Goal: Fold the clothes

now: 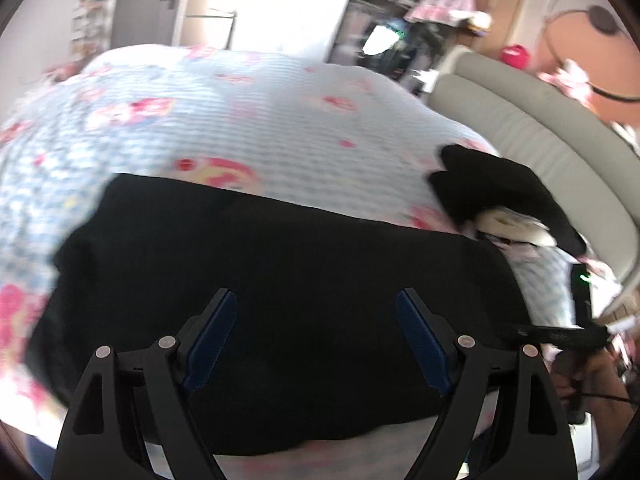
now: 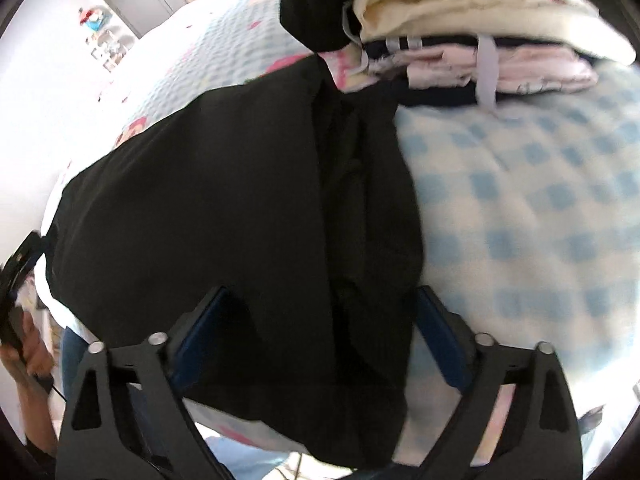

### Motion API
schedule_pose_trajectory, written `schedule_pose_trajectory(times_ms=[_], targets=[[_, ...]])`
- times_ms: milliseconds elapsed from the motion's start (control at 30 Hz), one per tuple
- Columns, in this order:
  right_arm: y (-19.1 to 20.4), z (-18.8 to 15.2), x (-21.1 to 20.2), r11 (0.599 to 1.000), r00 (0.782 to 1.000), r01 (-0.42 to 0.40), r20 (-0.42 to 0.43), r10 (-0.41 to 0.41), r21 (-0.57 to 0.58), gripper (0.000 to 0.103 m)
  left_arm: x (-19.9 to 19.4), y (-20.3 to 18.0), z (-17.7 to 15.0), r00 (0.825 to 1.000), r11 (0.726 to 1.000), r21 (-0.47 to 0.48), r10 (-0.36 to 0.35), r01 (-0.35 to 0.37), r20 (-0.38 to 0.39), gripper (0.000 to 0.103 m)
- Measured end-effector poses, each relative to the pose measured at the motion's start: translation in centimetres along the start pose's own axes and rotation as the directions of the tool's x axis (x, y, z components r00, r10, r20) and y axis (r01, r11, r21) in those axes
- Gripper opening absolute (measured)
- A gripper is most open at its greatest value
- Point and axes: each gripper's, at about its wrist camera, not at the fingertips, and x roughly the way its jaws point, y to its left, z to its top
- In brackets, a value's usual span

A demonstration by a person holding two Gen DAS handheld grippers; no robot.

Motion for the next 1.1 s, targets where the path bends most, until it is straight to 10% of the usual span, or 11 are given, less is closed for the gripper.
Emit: schedule_pose_trajectory(times_ms=[367,467,700,867,1100], targets=[[0.7,1.0,-1.9,0.985,0.983,-0.171,0.058,0.172,-0.026,0.079,5.6,-1.6,-1.5,0.986,0.998,0.005,0.056,-0.056,-0.160,0.085],[0.4,1.4,-1.8,0.991,0.989,-0.137,0.059,0.137,-0.002,0.054,5.6,-1.5,-1.8,0.986,0.998,0.000,0.070,-0.071,-0.154,0.085],[3.5,1.6,-3.7,0.994,0.993,-0.051,0.099,0.061,-0.101,0.052,3.9,-3.8,0.2,0.994,0.998,0.039,0.057,-0.053,-0.097,0.083],[4.3,1.2,-4.6,0.993,0.990,-0.048,0.124,0.061,-0.108,0.052,4.8,-9.0,2.1,0.984,0.987,0.097,-0.114,0.128,-0.134,0.083],[8.2,0.0,-5.6,0.973,0.978,-0.124,0.140,0.153,-0.196,0.048,7.5,-11.0,4.5,0.917,0.940,-0.052,-0.342,0.338,-0.206,0.083]])
